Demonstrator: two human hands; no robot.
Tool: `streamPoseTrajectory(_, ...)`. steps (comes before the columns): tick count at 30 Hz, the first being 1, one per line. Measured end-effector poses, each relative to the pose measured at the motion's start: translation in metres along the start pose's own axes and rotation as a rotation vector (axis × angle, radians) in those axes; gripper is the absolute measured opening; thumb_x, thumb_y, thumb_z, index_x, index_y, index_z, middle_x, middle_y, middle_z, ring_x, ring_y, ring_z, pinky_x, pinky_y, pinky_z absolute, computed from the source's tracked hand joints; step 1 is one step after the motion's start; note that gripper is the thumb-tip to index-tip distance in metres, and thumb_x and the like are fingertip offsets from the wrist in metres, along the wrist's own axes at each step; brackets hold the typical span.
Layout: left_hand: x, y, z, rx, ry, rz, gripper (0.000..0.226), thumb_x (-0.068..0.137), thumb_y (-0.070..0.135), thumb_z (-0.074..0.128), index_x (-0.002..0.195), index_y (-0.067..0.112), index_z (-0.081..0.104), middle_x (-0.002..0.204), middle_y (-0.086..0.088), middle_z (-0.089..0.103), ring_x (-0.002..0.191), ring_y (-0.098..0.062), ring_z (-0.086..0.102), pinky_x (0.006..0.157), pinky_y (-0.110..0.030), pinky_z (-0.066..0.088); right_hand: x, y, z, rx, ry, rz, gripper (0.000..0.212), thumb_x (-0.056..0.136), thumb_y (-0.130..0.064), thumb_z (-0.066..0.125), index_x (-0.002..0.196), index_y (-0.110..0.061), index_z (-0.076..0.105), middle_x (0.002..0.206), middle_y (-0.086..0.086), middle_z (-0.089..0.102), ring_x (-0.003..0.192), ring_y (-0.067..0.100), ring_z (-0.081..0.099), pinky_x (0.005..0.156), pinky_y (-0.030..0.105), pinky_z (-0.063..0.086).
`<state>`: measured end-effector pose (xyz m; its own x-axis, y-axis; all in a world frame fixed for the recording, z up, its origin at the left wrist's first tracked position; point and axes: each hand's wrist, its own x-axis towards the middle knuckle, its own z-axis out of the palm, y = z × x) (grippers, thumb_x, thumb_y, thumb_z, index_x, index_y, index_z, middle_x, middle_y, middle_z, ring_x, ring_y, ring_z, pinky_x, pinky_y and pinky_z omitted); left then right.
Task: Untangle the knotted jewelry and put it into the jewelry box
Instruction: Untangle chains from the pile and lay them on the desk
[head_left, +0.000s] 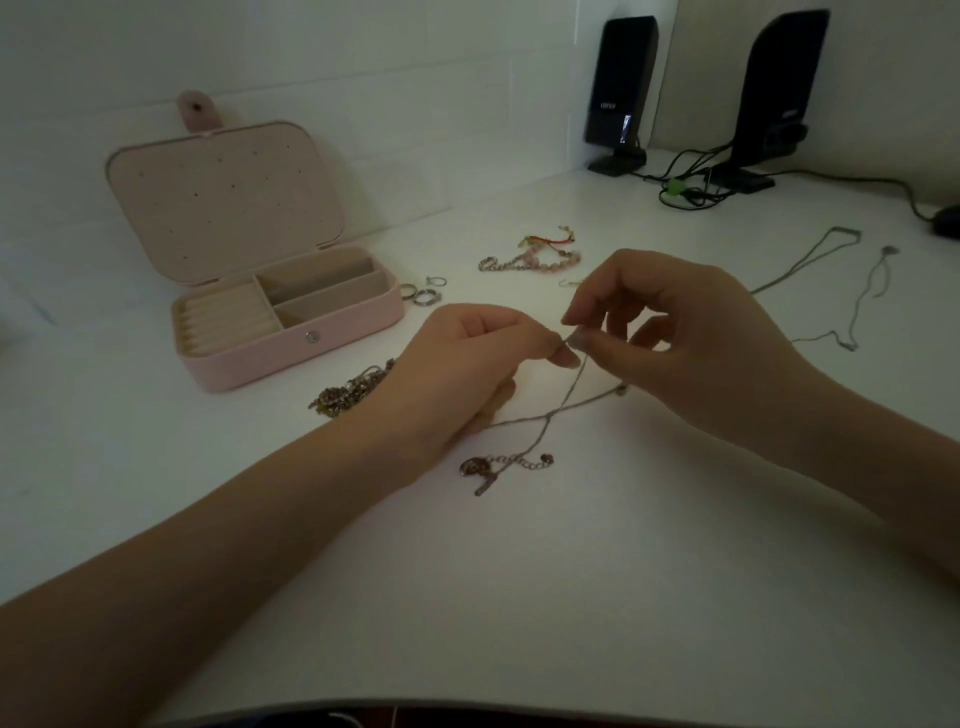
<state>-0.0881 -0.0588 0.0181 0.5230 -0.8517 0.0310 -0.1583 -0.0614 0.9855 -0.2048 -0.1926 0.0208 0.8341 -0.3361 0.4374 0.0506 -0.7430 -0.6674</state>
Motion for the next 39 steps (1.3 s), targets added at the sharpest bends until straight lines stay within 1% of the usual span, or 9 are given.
streamPoseTrajectory(3, 0.000, -0.001, 0.000, -0.044, -0.006, -0.019, 0.025, 0.089, 0.013, 0.058, 0.069, 0.015, 0.073, 0.045, 0.005, 0.022, 0.038, -0.009, 0.017, 0.036, -0.015, 0.017, 0.000, 0.000, -0.001, -0.126, -0.011, -0.033, 0.013, 0.075, -0.031, 0.061, 0.087, -0.034, 0.057, 0.088, -0.017, 0.059, 0.083, 0.004, 0.057, 0.066, 0.019, 0.049)
streamPoseTrajectory(8, 0.002, -0.007, -0.001, -0.031, 0.093, 0.011, 0.021, 0.089, 0.014, 0.061, 0.072, 0.013, 0.074, 0.039, 0.005, 0.027, 0.037, -0.010, 0.019, 0.038, -0.015, 0.017, -0.002, -0.004, 0.000, -0.165, 0.010, -0.038, 0.004, 0.074, -0.037, 0.060, 0.077, -0.033, 0.061, 0.073, -0.024, 0.059, 0.078, 0.001, 0.057, 0.064, 0.010, 0.042)
streamPoseTrajectory(12, 0.001, -0.011, 0.002, 0.031, 0.221, 0.163, 0.009, 0.082, 0.019, 0.069, 0.078, 0.014, 0.076, 0.043, -0.004, 0.032, 0.037, -0.011, 0.020, 0.039, -0.017, 0.018, 0.000, -0.006, 0.003, -0.050, -0.001, 0.138, 0.010, 0.073, -0.040, 0.066, 0.075, -0.030, 0.069, 0.074, -0.025, 0.065, 0.066, 0.001, 0.062, 0.058, 0.015, 0.049)
streamPoseTrajectory(17, 0.000, -0.009, 0.004, 0.013, 0.248, 0.223, 0.009, 0.083, 0.017, 0.070, 0.078, 0.018, 0.077, 0.057, -0.037, 0.036, 0.039, -0.016, 0.023, 0.036, -0.016, 0.021, 0.001, -0.010, 0.002, 0.323, -0.063, 0.415, 0.009, 0.077, -0.029, 0.072, 0.081, -0.022, 0.076, 0.073, -0.010, 0.072, 0.061, -0.001, 0.063, 0.052, 0.010, 0.046)
streamPoseTrajectory(21, 0.000, -0.009, 0.007, -0.026, 0.252, 0.232, 0.008, 0.083, 0.016, 0.070, 0.080, 0.017, 0.077, 0.061, -0.042, 0.036, 0.040, -0.017, 0.023, 0.036, -0.019, 0.019, 0.000, -0.011, 0.001, 0.470, -0.086, 0.524, 0.031, 0.061, -0.037, 0.073, 0.086, -0.019, 0.077, 0.081, -0.005, 0.074, 0.060, -0.001, 0.059, 0.052, 0.011, 0.045)
streamPoseTrajectory(23, 0.000, -0.009, 0.007, -0.047, 0.245, 0.230, 0.008, 0.083, 0.015, 0.069, 0.082, 0.017, 0.077, 0.062, -0.042, 0.038, 0.039, -0.016, 0.023, 0.037, -0.019, 0.018, 0.001, -0.011, 0.001, 0.536, -0.099, 0.564, 0.035, 0.061, -0.035, 0.072, 0.089, -0.016, 0.078, 0.082, -0.002, 0.075, 0.059, 0.000, 0.058, 0.052, 0.012, 0.045)
streamPoseTrajectory(28, 0.001, -0.012, 0.009, -0.089, 0.216, 0.214, 0.011, 0.084, 0.014, 0.068, 0.088, 0.018, 0.077, 0.051, -0.017, 0.041, 0.036, -0.012, 0.022, 0.036, -0.018, 0.019, 0.003, -0.010, 0.000, 0.686, -0.148, 0.648, 0.032, 0.063, -0.027, 0.072, 0.090, -0.010, 0.076, 0.079, -0.001, 0.074, 0.054, 0.001, 0.056, 0.048, 0.013, 0.044)
streamPoseTrajectory(36, -0.001, -0.010, 0.010, -0.135, 0.137, 0.156, 0.017, 0.086, 0.018, 0.064, 0.099, 0.016, 0.076, 0.045, -0.005, 0.047, 0.031, -0.011, 0.022, 0.034, -0.015, 0.017, 0.004, -0.012, 0.005, 0.885, -0.180, 0.747, 0.039, 0.063, -0.021, 0.072, 0.099, -0.008, 0.069, 0.070, 0.000, 0.067, 0.051, 0.003, 0.049, 0.043, 0.014, 0.041)
streamPoseTrajectory(39, -0.001, -0.009, 0.009, -0.116, 0.091, 0.146, 0.020, 0.089, 0.018, 0.061, 0.104, 0.016, 0.073, 0.036, 0.008, 0.044, 0.029, -0.008, 0.025, 0.034, -0.014, 0.020, 0.004, -0.013, 0.004, 0.876, -0.161, 0.751, 0.036, 0.062, -0.021, 0.071, 0.097, -0.011, 0.068, 0.068, -0.001, 0.067, 0.049, 0.004, 0.049, 0.041, 0.014, 0.040)
